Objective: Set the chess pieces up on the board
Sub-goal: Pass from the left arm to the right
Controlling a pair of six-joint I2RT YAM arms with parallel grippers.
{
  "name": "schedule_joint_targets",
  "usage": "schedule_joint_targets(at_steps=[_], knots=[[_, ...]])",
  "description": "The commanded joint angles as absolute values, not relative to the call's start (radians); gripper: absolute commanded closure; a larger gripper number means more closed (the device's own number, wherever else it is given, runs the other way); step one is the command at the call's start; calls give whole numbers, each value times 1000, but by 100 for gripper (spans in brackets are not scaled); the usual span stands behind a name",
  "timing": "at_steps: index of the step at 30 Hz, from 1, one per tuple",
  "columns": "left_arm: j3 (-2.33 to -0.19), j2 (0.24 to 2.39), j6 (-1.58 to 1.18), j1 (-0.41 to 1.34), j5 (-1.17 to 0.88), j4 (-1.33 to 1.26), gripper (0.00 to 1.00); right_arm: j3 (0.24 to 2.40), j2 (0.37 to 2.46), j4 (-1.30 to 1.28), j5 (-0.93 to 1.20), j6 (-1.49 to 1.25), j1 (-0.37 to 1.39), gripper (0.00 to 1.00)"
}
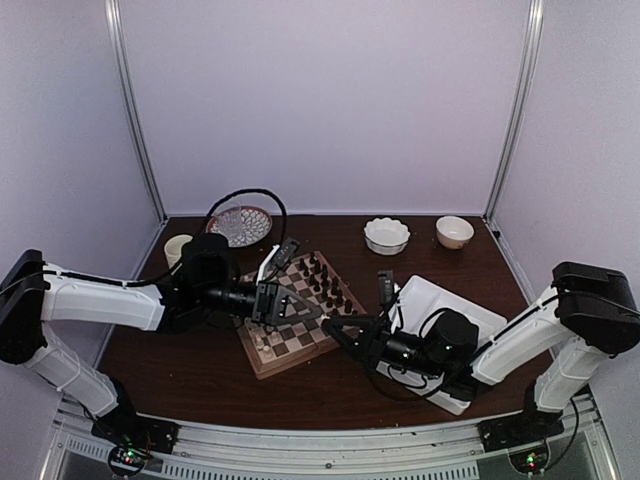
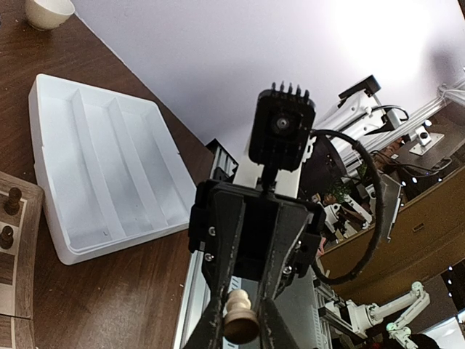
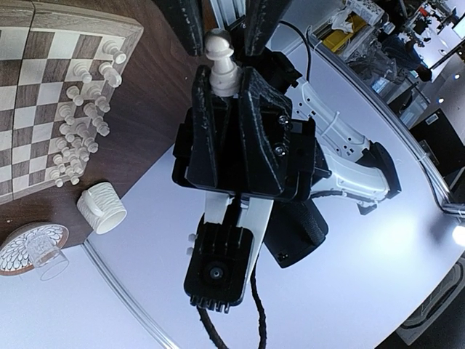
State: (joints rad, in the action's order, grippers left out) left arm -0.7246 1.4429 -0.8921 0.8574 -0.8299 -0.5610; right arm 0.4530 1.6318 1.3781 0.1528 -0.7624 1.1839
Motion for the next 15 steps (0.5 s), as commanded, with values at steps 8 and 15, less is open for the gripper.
schedule_joint_targets(at_steps=[8,15], knots=[[-714,1427,-874,851,-830,-582,83,459,1617,1422,167,-777,1174,86],[-717,1408,-835,851,-797,-520,78,458,1610,1415,174,-783,1166,100]])
